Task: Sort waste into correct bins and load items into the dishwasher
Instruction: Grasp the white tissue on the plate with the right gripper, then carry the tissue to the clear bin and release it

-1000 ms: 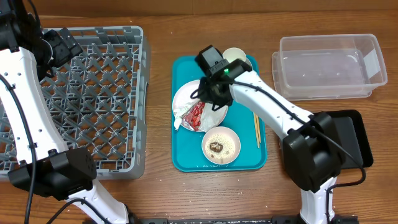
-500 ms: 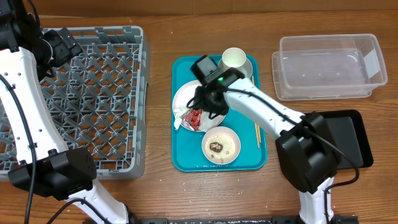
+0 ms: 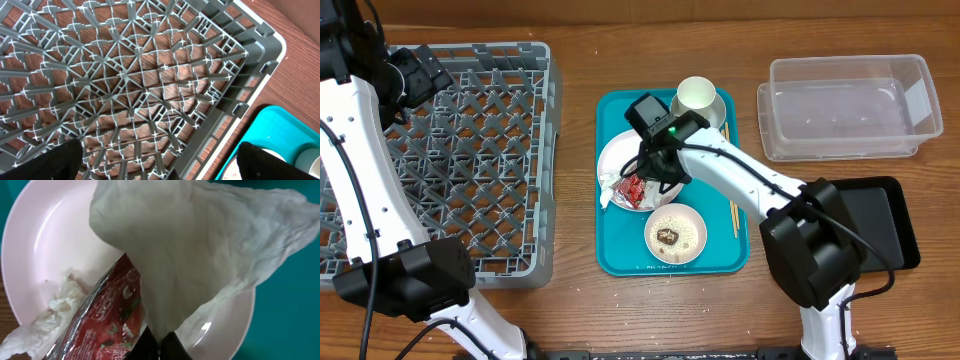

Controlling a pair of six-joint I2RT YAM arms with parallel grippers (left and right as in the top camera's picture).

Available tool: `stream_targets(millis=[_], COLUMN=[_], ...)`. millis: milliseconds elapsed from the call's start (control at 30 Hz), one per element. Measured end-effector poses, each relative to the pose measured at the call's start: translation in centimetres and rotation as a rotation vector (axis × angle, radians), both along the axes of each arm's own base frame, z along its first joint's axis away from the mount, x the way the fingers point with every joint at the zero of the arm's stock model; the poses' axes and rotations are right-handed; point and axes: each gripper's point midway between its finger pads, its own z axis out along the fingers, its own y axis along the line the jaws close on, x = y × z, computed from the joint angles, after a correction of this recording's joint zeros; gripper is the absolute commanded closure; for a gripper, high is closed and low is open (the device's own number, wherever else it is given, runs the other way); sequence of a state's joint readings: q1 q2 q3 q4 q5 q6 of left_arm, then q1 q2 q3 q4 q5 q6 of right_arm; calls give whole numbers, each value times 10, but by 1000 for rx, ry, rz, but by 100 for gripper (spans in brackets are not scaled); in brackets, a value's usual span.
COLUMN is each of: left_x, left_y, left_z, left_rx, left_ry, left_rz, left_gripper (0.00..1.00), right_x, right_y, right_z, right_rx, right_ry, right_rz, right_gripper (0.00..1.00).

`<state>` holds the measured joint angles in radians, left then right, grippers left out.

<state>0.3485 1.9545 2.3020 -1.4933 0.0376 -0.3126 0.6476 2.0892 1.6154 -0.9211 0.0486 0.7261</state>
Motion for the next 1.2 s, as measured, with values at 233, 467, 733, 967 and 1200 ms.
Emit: stream_targets(millis=[233,467,733,967,1200], left_x=[0,0,0,0,0], left_y=[0,0,0,0,0], left_z=[0,0,0,0,0], left_rx=[0,0,0,0,0], left_ry=[0,0,0,0,0], left_rz=[0,1,0,0,0], left_gripper=[0,0,0,0,0], right_x=[-10,14,49,86,111], right_y=[-12,2,-36,-142,-274], right_z=[14,84,151,181,185], right_rx=[-53,11,0,-116,-157], right_ry=[62,-64,-251,-362,-385], right_rz=[-5,35,-58,-346,-685], right_gripper=[96,96,96,96,58])
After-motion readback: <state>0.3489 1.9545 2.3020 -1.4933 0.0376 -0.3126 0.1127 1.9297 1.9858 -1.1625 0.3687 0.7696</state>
